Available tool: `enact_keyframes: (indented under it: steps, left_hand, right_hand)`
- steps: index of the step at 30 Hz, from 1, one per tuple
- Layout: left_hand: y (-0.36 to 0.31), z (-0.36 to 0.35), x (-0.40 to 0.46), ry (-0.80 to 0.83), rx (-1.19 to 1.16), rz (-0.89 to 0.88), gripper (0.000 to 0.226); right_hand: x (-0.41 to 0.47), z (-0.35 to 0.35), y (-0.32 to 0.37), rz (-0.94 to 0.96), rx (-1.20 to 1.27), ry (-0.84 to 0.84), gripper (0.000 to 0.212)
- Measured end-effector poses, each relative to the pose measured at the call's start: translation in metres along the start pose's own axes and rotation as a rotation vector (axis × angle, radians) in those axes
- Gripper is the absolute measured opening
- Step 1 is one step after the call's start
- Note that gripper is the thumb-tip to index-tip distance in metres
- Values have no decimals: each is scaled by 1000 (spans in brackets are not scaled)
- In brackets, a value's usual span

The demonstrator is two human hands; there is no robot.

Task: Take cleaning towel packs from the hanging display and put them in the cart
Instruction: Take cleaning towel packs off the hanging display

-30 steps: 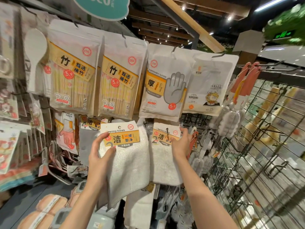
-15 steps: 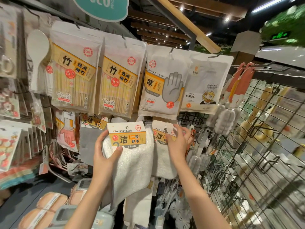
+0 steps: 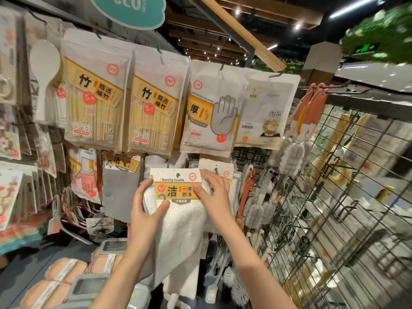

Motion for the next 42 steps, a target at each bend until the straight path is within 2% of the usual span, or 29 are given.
enact_keyframes:
  steps: [5,9,17,19,23,29,34,42]
  left_hand:
    - [7,5,1,-38,-20,37,60]
    - [3,5,1,-41,-31,21,58]
    - [7,2,1,8,-184,68,36]
    - [7,-1,3,26,-268,105,19]
    - [8,-3,8,33,-325,130,13]
    - [5,0,16,23,-200,6,36]
    - [9,3,22,8,-186,-9,36]
    - [10,18,27,-43,-73,-35,38]
  right_hand:
    - [-3,3,2,-20,121,-35,34]
    - [-9,-4,10,-12,283,21,42]
    - [-9,3,7,-15,284,48,41]
    - [-8,8,3,-25,281,30,41]
    - [-4,20,-6,-43,286,-25,45]
    - [-2,41,-26,-49,305,-101,54]
    - [3,59,-42,-86,377,-218,51]
    - [25,70,-65,-117,279,-326,52]
Point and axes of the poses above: each hand's wrist, its own x-axis towards the middle knuckle, its own z-axis out of the back of the hand, y = z × x, the point moved 8 cm from there along x, towards the middle knuckle, and after that the axes turned 9 degrees about x, right-handed, at the moved point
